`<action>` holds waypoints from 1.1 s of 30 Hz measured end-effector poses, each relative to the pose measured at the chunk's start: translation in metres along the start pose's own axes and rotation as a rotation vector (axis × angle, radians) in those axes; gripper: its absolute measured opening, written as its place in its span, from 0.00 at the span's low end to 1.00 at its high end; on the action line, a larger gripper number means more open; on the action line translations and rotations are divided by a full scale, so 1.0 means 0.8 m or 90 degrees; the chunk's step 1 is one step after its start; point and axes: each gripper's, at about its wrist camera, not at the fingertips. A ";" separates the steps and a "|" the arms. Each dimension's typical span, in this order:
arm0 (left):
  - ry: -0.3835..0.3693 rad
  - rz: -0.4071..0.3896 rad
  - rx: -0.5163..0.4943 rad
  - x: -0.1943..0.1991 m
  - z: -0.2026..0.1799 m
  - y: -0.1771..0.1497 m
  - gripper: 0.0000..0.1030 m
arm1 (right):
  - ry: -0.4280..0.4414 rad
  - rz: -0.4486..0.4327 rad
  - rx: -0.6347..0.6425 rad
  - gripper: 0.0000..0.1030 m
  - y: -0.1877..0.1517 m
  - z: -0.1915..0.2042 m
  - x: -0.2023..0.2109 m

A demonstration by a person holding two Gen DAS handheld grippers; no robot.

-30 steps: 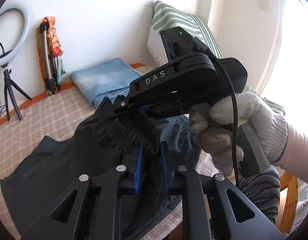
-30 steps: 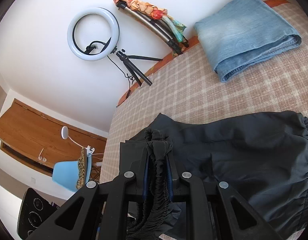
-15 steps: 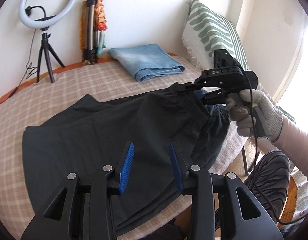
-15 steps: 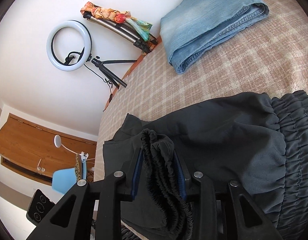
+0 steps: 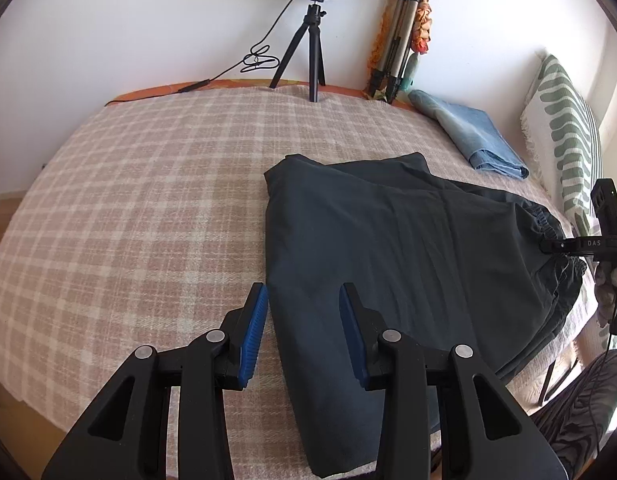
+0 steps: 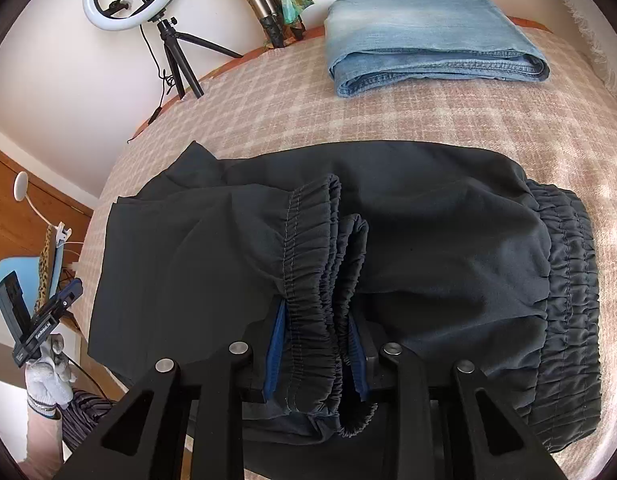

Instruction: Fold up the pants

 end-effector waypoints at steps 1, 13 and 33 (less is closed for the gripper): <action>-0.004 0.001 0.005 0.001 0.003 -0.002 0.35 | 0.003 -0.003 0.002 0.17 -0.001 0.003 0.003; -0.011 0.022 -0.033 -0.005 -0.020 -0.024 0.49 | -0.070 0.008 0.006 0.21 -0.004 -0.034 0.057; 0.006 0.057 -0.042 -0.023 -0.023 -0.073 0.49 | -0.050 -0.117 0.162 0.56 0.015 0.132 0.073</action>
Point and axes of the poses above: each gripper's, at about its wrist camera, not at the fingertips, and x roughly against the way its jaws point, z to its left, y to its top, and after that the axes turned 7 degrees about z, right-handed
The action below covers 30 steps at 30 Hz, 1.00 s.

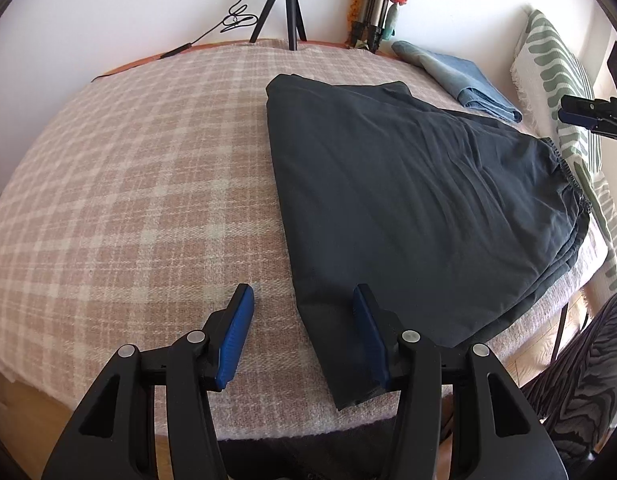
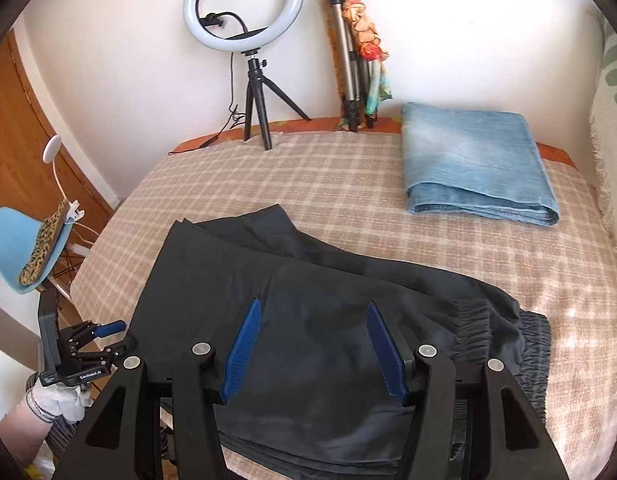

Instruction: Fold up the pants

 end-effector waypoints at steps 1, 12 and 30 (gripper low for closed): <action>-0.006 -0.002 0.006 0.001 0.001 -0.001 0.49 | 0.014 0.007 0.014 0.57 0.005 0.017 -0.010; -0.123 -0.011 0.081 0.004 0.016 -0.001 0.49 | 0.085 0.128 0.162 0.71 0.062 0.215 -0.149; -0.218 -0.033 0.087 0.014 -0.002 0.008 0.35 | -0.055 0.268 0.152 0.70 0.112 0.290 -0.298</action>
Point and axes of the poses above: each gripper's, at about its wrist camera, not at the fingertips, and x roughly against the way its jaws point, z to its left, y to its top, and after that the axes turned 7 degrees about z, right-handed
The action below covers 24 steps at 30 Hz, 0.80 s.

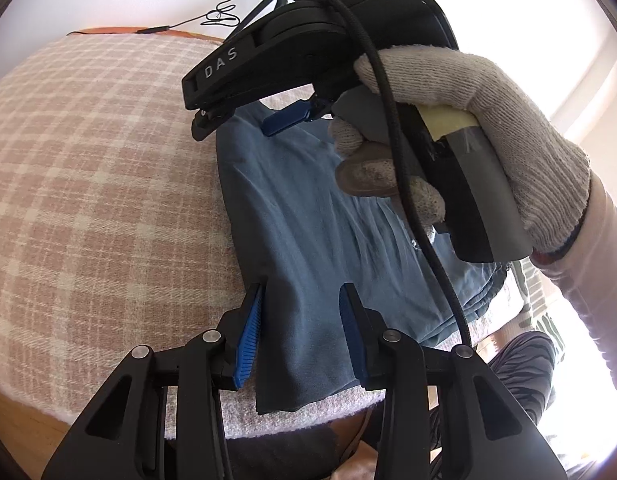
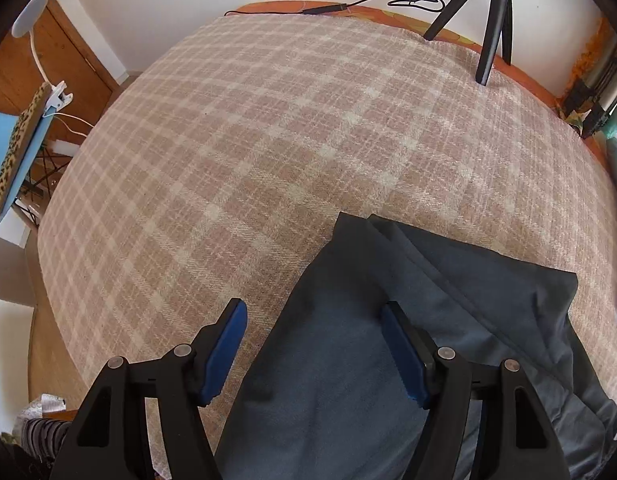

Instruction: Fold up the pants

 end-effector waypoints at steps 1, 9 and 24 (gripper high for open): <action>0.003 0.000 -0.004 -0.001 -0.003 0.000 0.35 | -0.016 0.009 0.007 0.69 0.004 0.004 -0.004; 0.042 -0.004 -0.010 -0.010 -0.023 0.002 0.43 | -0.092 0.037 0.028 0.35 0.020 0.011 -0.020; -0.028 -0.011 0.008 -0.024 -0.034 0.006 0.08 | 0.070 -0.030 -0.060 0.04 0.005 -0.049 0.016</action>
Point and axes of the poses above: each gripper's, at about its wrist camera, not at the fingertips, and x roughly against the way its jaws point, z to its left, y to its top, and after that the axes turned 7 degrees about z, right-handed
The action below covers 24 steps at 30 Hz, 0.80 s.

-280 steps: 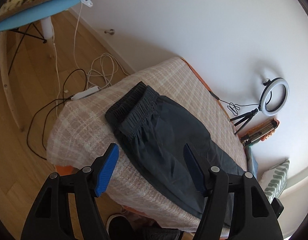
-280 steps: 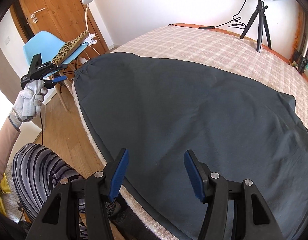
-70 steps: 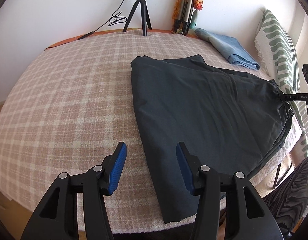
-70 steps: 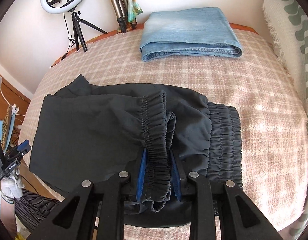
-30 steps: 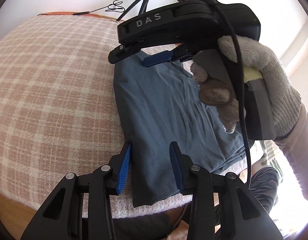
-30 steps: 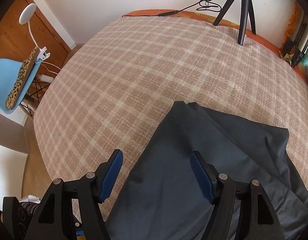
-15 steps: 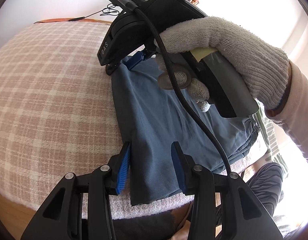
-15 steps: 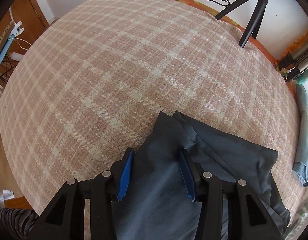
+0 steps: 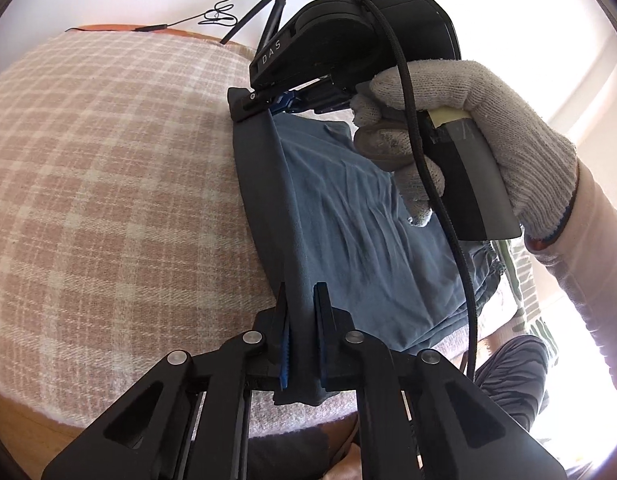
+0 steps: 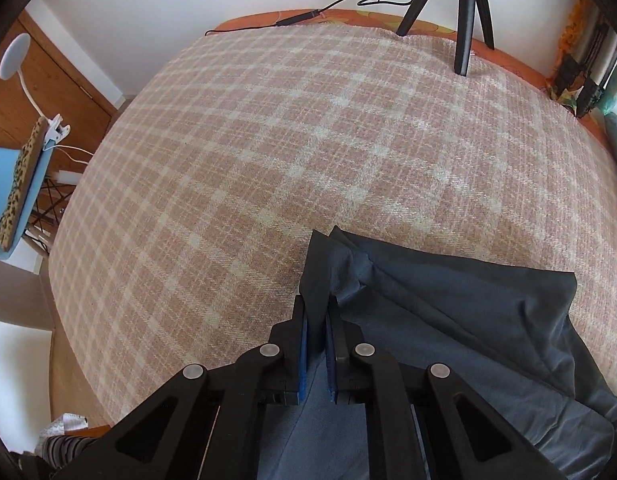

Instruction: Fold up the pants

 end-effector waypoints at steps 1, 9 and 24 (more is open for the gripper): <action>-0.007 -0.007 -0.002 0.002 -0.005 0.003 0.08 | 0.012 -0.008 -0.005 0.03 -0.004 -0.002 0.008; -0.061 -0.032 -0.041 0.012 -0.050 0.013 0.07 | 0.104 -0.084 -0.039 0.02 -0.029 -0.031 0.081; -0.146 -0.027 -0.170 -0.003 -0.175 0.031 0.06 | 0.165 -0.211 -0.110 0.01 -0.105 -0.136 0.193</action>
Point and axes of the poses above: each gripper's, at about its wrist camera, not at the fingertips, and x roughly against the way its jaws point, z to its left, y to its top, and after that the axes turned 7 degrees about z, right-handed
